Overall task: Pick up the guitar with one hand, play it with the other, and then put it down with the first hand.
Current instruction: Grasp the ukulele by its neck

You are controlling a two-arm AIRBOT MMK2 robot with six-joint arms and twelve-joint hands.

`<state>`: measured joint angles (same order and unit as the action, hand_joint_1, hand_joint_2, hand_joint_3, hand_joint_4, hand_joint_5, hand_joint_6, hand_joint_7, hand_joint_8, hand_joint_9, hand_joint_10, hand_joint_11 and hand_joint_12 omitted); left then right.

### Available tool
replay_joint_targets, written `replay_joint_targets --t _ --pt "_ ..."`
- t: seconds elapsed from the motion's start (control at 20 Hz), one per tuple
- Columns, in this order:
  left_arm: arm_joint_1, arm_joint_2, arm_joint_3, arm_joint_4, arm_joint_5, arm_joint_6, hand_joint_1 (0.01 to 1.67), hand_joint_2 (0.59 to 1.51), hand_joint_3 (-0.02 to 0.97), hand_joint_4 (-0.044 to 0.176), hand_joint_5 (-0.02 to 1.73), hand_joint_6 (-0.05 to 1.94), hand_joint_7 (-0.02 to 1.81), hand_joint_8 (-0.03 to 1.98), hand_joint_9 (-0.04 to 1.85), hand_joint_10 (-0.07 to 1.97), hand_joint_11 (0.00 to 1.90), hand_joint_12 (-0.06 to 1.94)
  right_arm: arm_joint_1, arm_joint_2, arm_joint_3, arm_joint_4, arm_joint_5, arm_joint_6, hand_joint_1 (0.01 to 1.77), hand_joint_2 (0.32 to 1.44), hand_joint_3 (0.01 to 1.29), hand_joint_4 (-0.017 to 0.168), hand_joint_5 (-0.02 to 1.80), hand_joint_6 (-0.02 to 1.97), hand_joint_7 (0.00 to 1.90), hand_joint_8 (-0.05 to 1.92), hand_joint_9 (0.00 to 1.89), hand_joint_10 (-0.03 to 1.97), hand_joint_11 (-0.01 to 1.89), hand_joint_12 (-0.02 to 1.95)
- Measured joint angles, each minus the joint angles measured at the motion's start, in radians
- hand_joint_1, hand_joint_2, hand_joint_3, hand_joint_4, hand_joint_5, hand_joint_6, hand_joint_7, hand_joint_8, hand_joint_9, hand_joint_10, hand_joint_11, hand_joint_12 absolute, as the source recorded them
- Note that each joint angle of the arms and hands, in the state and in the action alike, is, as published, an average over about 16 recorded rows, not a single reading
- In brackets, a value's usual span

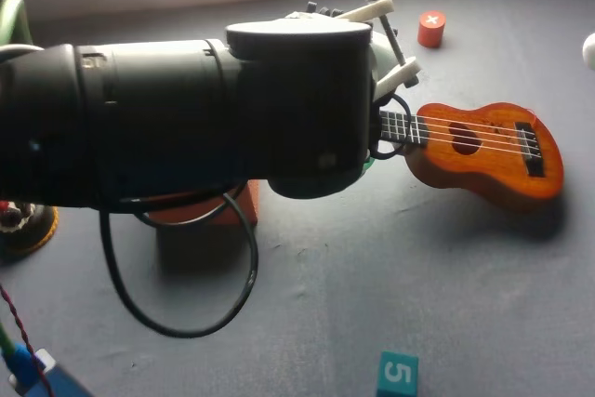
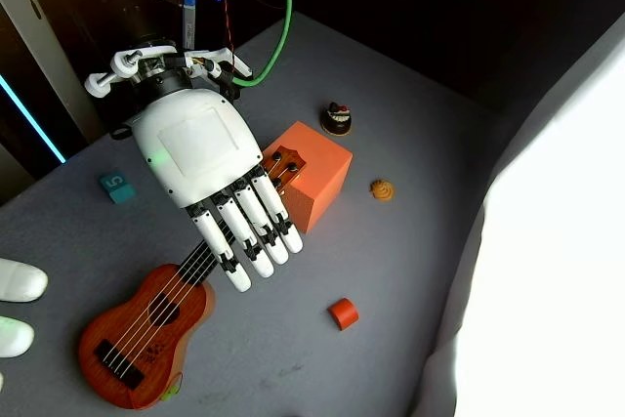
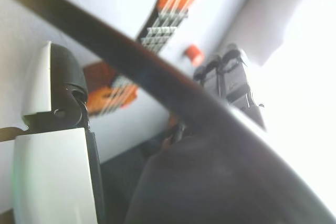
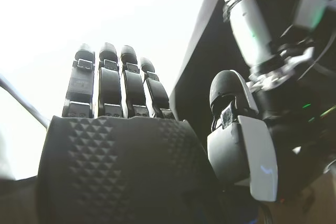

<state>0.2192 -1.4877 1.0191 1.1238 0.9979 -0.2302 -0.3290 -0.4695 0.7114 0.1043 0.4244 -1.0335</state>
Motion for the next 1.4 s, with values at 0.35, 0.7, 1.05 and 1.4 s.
replay_joint_targets --t 0.35,0.7,1.05,1.4 --pt "0.035 -0.042 0.056 0.036 -0.001 -0.023 1.24 0.964 0.009 0.037 0.02 -0.01 0.02 -0.01 0.02 0.01 0.02 0.01 -0.066 -0.008 0.0 0.024 0.038 -0.003 0.11 1.29 0.02 0.0 0.02 0.02 0.11 0.01 0.07 0.03 0.02 0.0" --pt "0.07 -0.072 0.093 0.074 -0.009 -0.044 1.24 0.966 0.009 0.038 0.02 -0.01 0.02 -0.01 0.02 0.01 0.02 0.01 -0.067 -0.008 0.0 0.036 0.022 -0.002 0.11 1.29 0.02 0.0 0.02 0.02 0.1 0.01 0.07 0.03 0.02 0.0" --pt "0.108 -0.098 0.123 0.114 -0.029 -0.059 1.24 0.967 0.009 0.044 0.02 -0.01 0.02 -0.01 0.02 0.01 0.02 0.01 -0.063 -0.008 -0.003 0.036 0.013 -0.002 0.11 1.29 0.02 -0.001 0.02 0.02 0.1 0.01 0.07 0.03 0.02 0.0" --pt "0.131 -0.12 0.152 0.14 -0.047 -0.072 1.24 0.968 0.009 0.047 0.02 -0.01 0.02 -0.01 0.02 0.01 0.02 0.01 -0.06 -0.008 -0.007 0.031 0.011 -0.001 0.11 1.29 0.02 -0.001 0.02 0.02 0.11 0.01 0.08 0.03 0.02 0.0"
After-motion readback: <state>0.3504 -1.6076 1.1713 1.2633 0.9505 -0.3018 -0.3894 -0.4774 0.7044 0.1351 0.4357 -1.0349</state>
